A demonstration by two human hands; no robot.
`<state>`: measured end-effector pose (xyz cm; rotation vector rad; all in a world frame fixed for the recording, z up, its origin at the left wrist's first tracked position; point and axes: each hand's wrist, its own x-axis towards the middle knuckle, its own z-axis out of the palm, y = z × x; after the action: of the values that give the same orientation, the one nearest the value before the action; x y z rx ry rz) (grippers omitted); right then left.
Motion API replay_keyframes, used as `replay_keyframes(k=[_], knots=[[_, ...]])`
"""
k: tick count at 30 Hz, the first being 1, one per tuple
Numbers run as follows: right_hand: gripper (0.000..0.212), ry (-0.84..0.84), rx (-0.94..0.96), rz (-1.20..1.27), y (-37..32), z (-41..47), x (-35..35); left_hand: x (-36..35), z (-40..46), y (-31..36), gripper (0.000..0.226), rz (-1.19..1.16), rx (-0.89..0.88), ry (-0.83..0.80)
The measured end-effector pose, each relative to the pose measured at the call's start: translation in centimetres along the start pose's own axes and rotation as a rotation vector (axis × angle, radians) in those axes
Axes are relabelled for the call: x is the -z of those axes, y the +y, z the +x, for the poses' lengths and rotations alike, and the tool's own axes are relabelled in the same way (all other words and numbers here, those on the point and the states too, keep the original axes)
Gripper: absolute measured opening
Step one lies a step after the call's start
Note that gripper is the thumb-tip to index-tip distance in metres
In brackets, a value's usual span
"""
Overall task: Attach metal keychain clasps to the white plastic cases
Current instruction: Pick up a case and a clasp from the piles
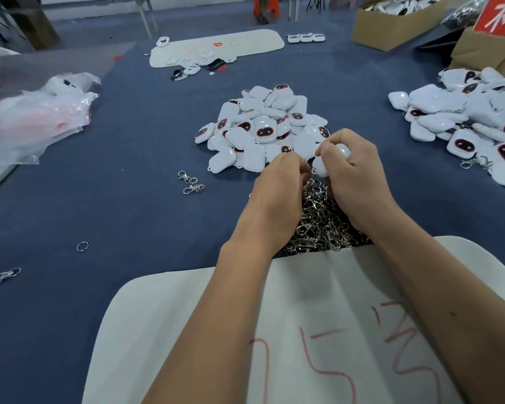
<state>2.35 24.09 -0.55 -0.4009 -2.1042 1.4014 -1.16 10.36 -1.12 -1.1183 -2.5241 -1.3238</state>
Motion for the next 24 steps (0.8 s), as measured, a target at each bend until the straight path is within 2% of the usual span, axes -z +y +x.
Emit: replay_keyframes(k=[8,11,18,24], knots=[[0.015,0.024,0.046,-0.114,0.1,-0.3,-0.3,-0.2,0.0,0.0,0.028,0.116,0.053,-0.001],[0.015,0.024,0.026,-0.124,0.0,-0.4,-0.4,-0.2,0.2,0.0,0.023,0.104,0.057,0.008],[0.010,-0.005,-0.220,0.327,-0.4,-0.3,-0.5,0.0,0.5,-0.5,0.007,-0.209,0.020,0.126],[0.023,-0.027,-0.276,0.480,-0.5,-0.2,-0.4,0.0,0.7,-1.2,0.015,-0.219,-0.005,0.208]])
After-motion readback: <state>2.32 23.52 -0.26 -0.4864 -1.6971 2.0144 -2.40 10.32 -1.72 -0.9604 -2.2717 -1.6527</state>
